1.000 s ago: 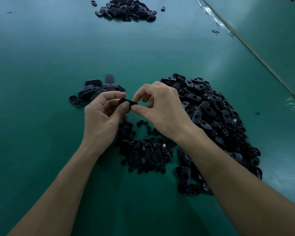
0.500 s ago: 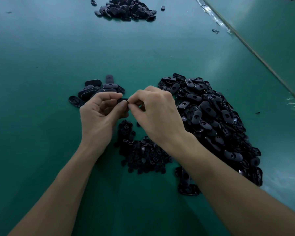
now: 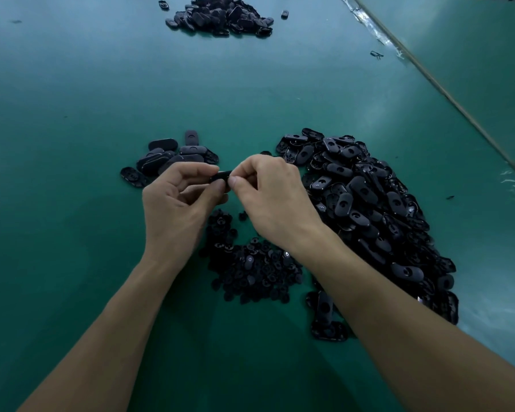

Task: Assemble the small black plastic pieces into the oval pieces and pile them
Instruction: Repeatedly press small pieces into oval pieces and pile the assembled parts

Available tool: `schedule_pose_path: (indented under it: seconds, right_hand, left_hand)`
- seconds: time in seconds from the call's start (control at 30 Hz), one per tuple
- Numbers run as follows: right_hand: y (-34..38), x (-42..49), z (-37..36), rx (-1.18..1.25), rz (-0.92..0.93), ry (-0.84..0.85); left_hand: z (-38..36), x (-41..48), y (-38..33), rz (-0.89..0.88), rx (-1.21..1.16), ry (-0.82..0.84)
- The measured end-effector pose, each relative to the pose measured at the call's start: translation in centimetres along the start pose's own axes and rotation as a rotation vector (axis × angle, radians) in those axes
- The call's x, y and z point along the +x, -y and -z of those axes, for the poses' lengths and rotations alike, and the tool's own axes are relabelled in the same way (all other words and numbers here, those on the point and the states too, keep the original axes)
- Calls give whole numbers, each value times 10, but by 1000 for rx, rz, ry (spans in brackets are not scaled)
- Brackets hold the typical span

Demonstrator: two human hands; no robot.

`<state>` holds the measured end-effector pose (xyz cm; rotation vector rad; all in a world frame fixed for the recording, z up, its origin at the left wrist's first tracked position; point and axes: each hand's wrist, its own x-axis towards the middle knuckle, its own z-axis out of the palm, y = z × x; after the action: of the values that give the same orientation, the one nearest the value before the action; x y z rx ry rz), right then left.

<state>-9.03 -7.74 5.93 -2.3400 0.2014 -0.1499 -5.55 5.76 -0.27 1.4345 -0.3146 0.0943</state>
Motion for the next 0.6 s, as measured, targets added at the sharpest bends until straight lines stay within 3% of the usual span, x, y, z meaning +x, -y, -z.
schedule_pose_path:
  seconds: [0.47, 0.6]
  right_hand:
    - [2, -5, -1, -126, 150, -99]
    - [0, -6, -3, -70, 183, -41]
  left_hand:
    - [2, 1, -3, 21, -47, 34]
    - [4, 2, -1, 24, -53, 30]
